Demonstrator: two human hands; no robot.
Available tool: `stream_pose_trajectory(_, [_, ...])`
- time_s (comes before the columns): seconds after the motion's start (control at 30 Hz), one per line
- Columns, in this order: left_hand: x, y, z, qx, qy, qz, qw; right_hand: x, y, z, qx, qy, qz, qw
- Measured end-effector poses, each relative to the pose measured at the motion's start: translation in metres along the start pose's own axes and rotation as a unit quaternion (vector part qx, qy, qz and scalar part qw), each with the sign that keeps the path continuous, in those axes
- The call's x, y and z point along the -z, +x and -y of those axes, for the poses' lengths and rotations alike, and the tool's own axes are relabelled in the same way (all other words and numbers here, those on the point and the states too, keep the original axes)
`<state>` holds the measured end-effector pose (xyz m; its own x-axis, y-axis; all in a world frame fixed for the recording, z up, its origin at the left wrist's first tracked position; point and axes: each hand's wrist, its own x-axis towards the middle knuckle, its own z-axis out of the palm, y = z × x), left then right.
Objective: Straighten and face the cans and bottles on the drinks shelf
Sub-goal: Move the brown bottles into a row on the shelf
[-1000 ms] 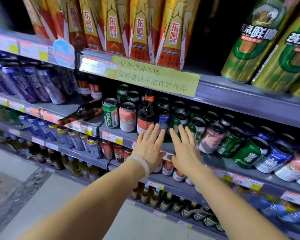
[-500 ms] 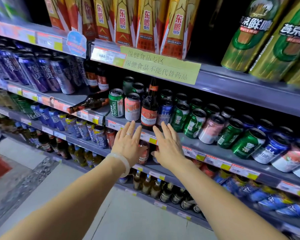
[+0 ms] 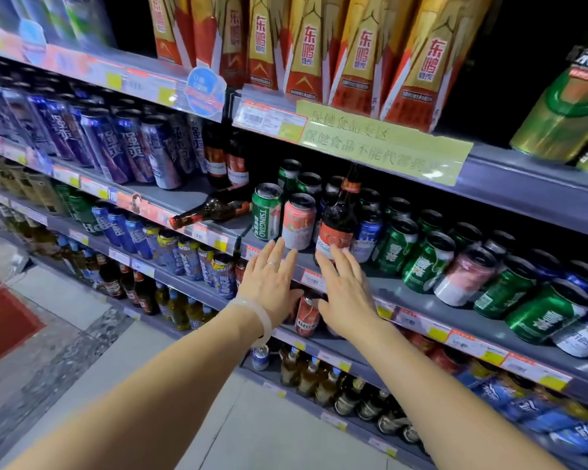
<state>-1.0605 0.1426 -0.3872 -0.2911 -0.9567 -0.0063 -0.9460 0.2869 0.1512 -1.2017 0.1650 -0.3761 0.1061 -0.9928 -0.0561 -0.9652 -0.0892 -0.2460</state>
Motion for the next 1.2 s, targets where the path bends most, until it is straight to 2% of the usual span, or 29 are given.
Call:
stream_pose_trajectory(0.3, [0.017,0.041,0.139,0.029,0.067,0.012,0.997,-0.032,0.084,0.104,0.004,0.049,0.002,0.999])
stream_pose_trajectory(0.5, [0.017,0.075,0.211,0.029,0.035,0.026,0.999,-0.059,0.137,0.151,-0.019,0.064,0.000,0.998])
stream_pose_trajectory(0.73, [0.006,0.110,0.237,-0.006,-0.032,0.048,0.998,-0.075,0.182,0.167,-0.047,0.080,-0.032,0.995])
stream_pose_trajectory(0.93, [-0.002,0.125,0.236,0.001,-0.057,0.009,0.998,-0.081,0.207,0.166,-0.034,0.068,-0.061,0.995])
stream_pose_trajectory(1.2, [0.010,0.120,0.238,-0.013,-0.098,-0.009,0.995,-0.069,0.226,0.168,-0.030,-0.022,-0.042,0.998])
